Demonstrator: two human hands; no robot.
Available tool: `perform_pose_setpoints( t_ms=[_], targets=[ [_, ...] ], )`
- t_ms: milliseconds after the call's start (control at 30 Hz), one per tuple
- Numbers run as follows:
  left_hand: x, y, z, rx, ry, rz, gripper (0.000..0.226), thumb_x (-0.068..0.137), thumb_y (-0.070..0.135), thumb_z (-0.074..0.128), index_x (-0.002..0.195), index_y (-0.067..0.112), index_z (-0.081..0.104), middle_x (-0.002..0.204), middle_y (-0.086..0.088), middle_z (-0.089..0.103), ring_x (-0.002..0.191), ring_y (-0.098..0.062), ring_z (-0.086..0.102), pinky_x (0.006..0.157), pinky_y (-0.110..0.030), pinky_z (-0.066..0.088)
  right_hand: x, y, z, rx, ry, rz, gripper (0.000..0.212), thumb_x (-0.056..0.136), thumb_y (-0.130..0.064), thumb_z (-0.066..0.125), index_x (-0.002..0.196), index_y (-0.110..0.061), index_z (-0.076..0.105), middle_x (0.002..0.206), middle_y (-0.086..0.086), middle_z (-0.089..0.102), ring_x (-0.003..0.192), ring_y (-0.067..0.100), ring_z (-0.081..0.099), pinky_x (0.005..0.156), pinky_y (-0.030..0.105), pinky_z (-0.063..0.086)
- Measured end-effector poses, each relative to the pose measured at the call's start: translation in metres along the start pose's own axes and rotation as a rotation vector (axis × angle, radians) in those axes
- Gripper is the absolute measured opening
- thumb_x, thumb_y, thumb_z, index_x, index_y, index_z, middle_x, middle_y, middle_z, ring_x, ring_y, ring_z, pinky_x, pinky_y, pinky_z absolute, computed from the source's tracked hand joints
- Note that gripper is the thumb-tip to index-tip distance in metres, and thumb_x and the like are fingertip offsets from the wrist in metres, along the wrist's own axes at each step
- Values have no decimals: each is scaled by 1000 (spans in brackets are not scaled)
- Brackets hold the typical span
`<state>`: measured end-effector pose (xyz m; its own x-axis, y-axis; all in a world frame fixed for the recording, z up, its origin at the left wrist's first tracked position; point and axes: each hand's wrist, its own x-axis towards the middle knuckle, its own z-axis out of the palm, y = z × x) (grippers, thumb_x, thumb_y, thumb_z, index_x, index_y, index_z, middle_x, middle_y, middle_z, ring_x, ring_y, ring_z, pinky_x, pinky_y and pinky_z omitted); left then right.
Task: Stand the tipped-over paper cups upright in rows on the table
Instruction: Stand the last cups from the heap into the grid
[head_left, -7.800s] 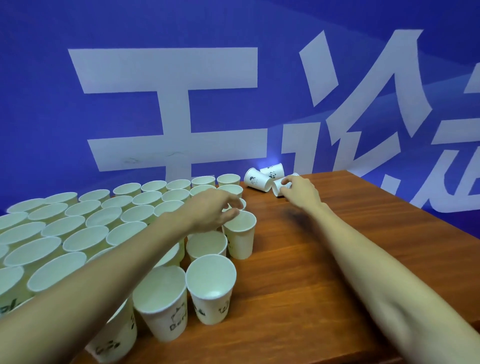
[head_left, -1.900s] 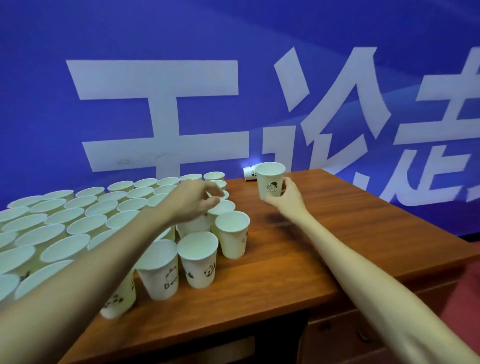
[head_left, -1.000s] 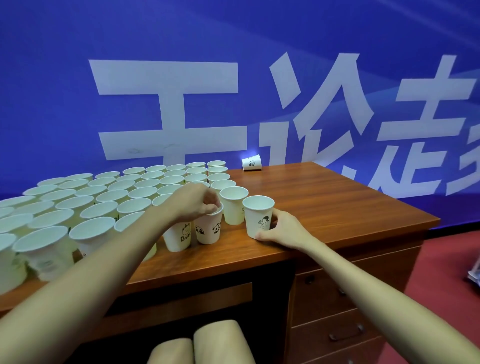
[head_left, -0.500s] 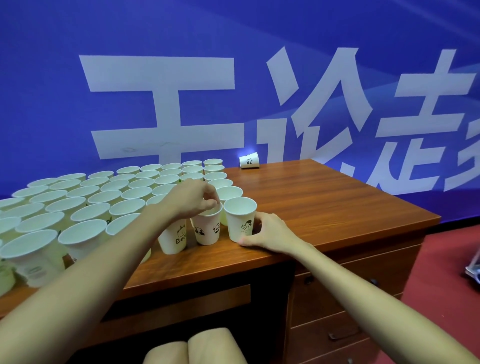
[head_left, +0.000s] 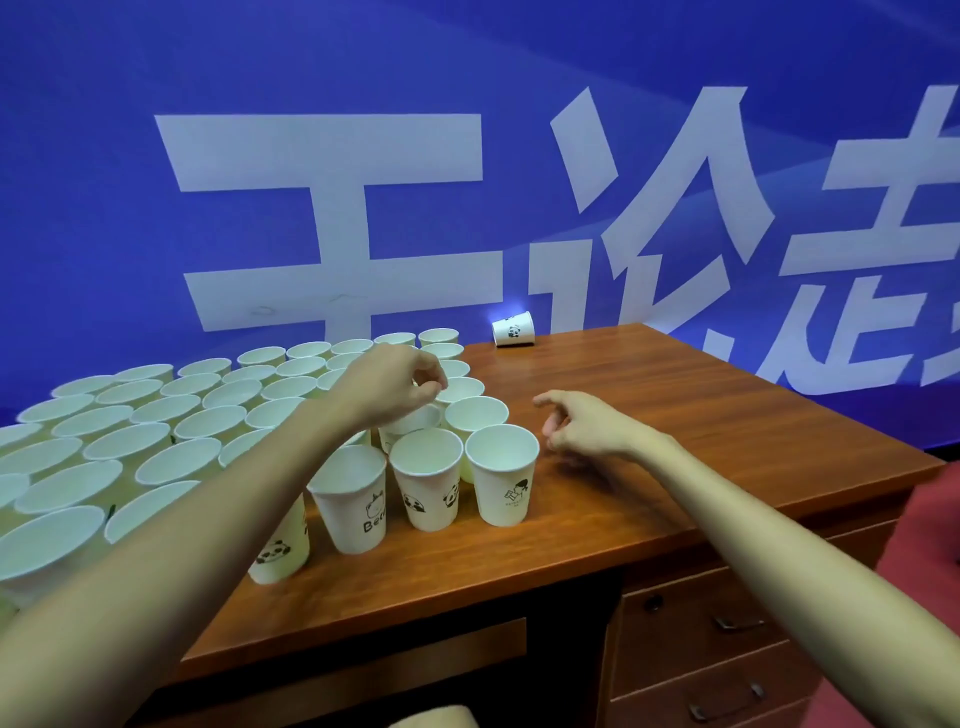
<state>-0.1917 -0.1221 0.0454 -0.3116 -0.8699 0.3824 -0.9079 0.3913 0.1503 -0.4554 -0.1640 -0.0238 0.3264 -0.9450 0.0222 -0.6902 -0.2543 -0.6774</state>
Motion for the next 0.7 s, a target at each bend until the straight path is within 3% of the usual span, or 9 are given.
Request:
perform_pose_setpoints(
  t_ms=[133, 233, 400, 567, 700],
  targets=[
    [21, -8, 9, 5, -40, -28, 20, 94, 23, 57, 108, 21, 71, 106, 6, 70, 87, -8, 61, 66, -16, 43, 37, 2, -2, -5, 53, 9, 46, 89, -11, 59, 134, -17, 51, 95, 2, 64, 74, 15, 63, 64, 27, 56],
    [36, -15, 15, 6, -61, -42, 22, 94, 23, 55, 111, 21, 70, 109, 5, 70, 89, -9, 62, 73, -21, 49, 69, 6, -2, -5, 78, 27, 40, 92, -18, 58, 132, -16, 54, 103, 3, 62, 87, 19, 65, 72, 31, 59],
    [61, -32, 23, 45, -96, -77, 23, 96, 25, 55, 114, 21, 68, 113, 4, 69, 88, -7, 58, 72, -20, 41, 124, 18, -8, -32, 118, 36, 34, 95, -24, 56, 128, -16, 59, 122, 4, 61, 92, 16, 66, 82, 30, 56],
    [86, -53, 33, 32, -118, -116, 23, 96, 24, 54, 114, 21, 68, 112, 3, 69, 89, -9, 60, 72, -19, 41, 171, 32, -14, -56, 139, 68, 29, 95, -26, 57, 121, -15, 64, 120, 4, 64, 95, 17, 62, 91, 33, 51],
    [99, -66, 46, -48, -106, -127, 22, 96, 25, 56, 114, 24, 68, 115, 4, 68, 92, -10, 61, 74, -19, 45, 204, 40, -15, 26, 207, 92, 31, 94, -28, 56, 123, -17, 61, 109, 5, 68, 84, 16, 64, 84, 30, 49]
  ],
)
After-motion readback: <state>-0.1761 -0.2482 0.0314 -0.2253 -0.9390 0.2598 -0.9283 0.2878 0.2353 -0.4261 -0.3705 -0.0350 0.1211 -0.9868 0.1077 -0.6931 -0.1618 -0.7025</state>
